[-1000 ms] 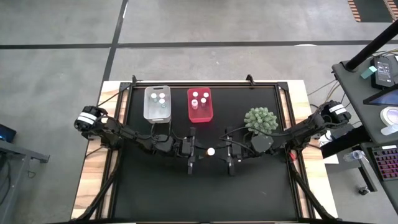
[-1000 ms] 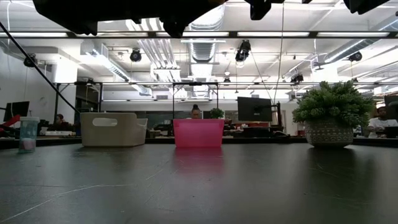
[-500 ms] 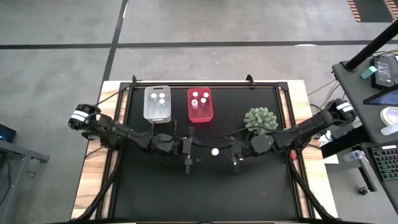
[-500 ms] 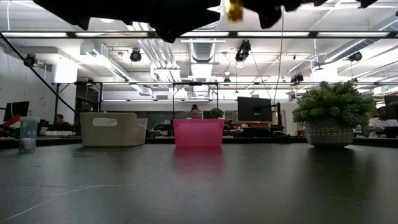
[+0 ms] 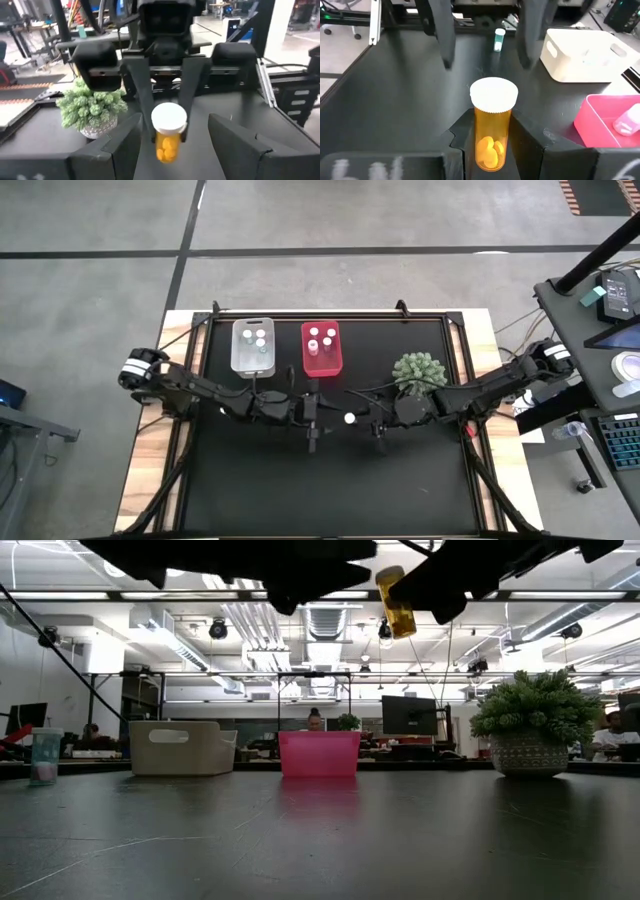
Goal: Pick and place medicine bottles into bin by pill shape (circle, oval)
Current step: Put the orange tablet bottle into the white bin, then put the blue capsule bottle into the pink bin
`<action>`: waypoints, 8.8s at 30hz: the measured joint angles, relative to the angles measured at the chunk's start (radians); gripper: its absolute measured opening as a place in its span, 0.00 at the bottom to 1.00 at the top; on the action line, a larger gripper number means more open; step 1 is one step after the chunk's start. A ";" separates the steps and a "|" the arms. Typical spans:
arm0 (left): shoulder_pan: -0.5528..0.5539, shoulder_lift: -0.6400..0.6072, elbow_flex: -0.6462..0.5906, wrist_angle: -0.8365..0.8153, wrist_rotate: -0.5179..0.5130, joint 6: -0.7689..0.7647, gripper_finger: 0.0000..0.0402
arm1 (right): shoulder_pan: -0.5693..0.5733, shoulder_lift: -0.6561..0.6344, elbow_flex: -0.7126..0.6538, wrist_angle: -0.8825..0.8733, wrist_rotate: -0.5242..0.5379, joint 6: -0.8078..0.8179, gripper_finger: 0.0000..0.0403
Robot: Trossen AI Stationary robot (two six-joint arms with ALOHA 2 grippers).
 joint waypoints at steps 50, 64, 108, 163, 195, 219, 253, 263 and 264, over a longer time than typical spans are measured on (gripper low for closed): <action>0.025 0.029 0.070 -0.153 -0.153 -0.005 0.24 | -0.020 -0.060 0.000 -0.062 0.082 0.006 0.61; 0.061 -0.239 -0.065 -0.430 -0.441 -0.064 0.24 | -0.079 -0.111 -0.001 -0.099 0.137 0.026 0.58; 0.575 -0.508 -0.632 -0.383 -0.625 -0.590 0.26 | -0.157 -0.107 -0.011 -0.089 0.137 0.026 0.58; 0.069 -0.663 -0.189 -0.859 -0.195 -0.764 0.37 | -0.157 -0.107 -0.058 -0.097 0.126 0.027 0.59; 0.037 -0.570 -0.082 -1.843 0.176 -1.220 0.37 | -0.157 -0.107 -0.079 -0.087 0.125 0.024 0.59; 0.042 -0.551 -0.162 -1.892 0.114 -1.271 0.60 | -0.157 -0.107 -0.079 -0.071 0.125 0.004 0.59; 0.044 -0.483 -0.179 -1.805 0.093 -1.271 0.24 | -0.157 -0.107 -0.081 -0.071 0.125 -0.001 0.59; 0.044 -0.435 -0.020 -1.796 0.063 -1.260 0.24 | -0.157 -0.107 -0.081 -0.071 0.125 -0.001 0.59; 0.044 -0.415 0.006 -1.795 0.058 -1.244 0.24 | -0.157 -0.107 -0.081 -0.071 0.125 -0.001 0.59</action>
